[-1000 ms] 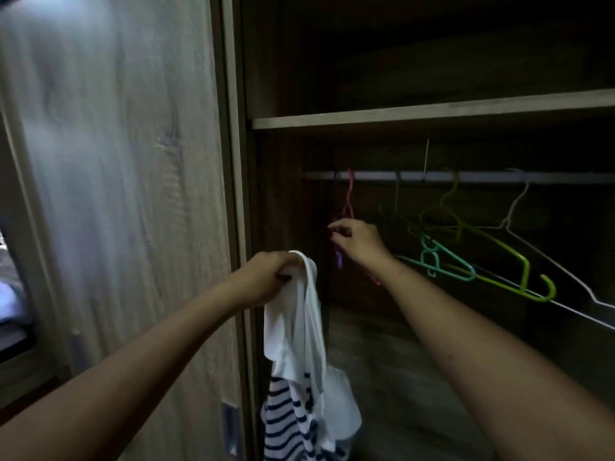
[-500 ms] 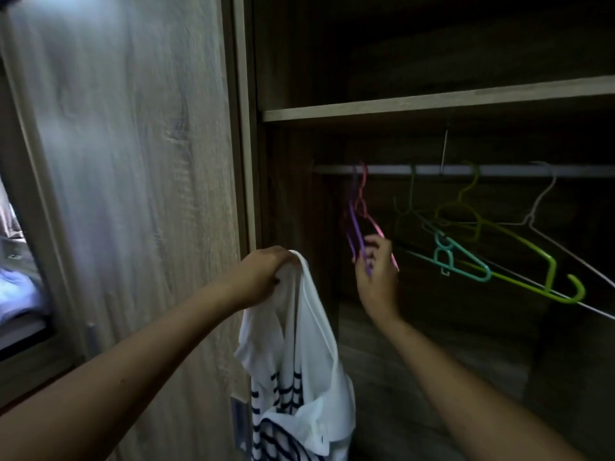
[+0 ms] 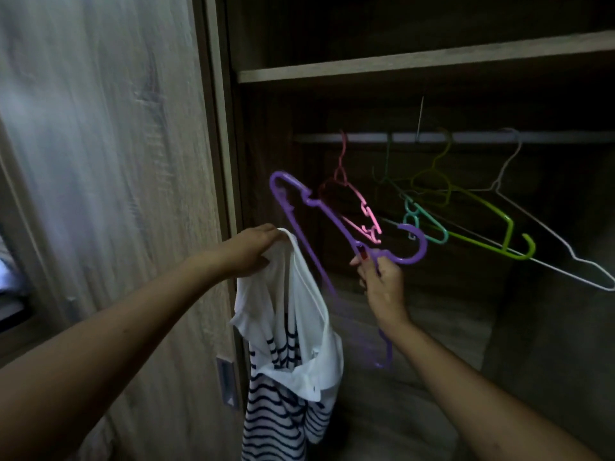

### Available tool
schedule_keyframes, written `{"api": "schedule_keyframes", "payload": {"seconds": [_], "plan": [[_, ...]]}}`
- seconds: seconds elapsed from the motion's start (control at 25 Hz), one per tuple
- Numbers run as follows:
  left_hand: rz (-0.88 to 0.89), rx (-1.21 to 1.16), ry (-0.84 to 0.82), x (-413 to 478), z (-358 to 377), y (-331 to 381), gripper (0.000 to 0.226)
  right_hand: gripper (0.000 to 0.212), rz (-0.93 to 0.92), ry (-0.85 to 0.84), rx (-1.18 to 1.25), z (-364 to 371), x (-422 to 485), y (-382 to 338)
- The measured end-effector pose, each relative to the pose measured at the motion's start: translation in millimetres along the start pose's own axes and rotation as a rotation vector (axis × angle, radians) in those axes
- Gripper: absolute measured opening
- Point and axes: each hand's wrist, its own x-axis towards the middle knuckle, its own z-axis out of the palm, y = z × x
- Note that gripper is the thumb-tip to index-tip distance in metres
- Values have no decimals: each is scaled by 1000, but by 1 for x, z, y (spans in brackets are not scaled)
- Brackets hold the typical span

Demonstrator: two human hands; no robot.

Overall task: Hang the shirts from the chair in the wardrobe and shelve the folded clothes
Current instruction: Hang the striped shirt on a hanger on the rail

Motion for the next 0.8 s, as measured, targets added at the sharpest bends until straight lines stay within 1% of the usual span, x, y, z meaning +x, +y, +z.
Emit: {"api": "schedule_keyframes", "payload": {"seconds": [0.08,0.16,0.28,0.4,0.44,0.52,0.6,0.68,0.72,0.8], "plan": [[10,-62,4,1,-2,3,57,29,31,29,147,-3,-6,-24],[27,-172,7,0,-5,9,54,40,63,56,279,-2,-8,-48],[18,-494,-34,-4,-14,18,55,49,158,121,396,12,-13,-63],[-18,-823,-106,-8,-21,19,52,42,239,174,460,29,-26,-61],[-16,-898,-111,-9,-20,19,50,40,236,174,499,33,-32,-63],[8,-983,-100,-9,-19,18,46,38,170,117,540,41,-38,-70],[22,-997,-124,-13,-20,18,45,41,128,67,558,46,-38,-76],[52,-1002,-129,-18,-23,16,43,43,155,69,526,41,-38,-70],[53,-1027,-99,-22,-25,13,41,41,176,76,462,34,-39,-59],[-3,-1102,-40,-29,-28,2,36,42,209,61,250,11,-44,-30]]}}
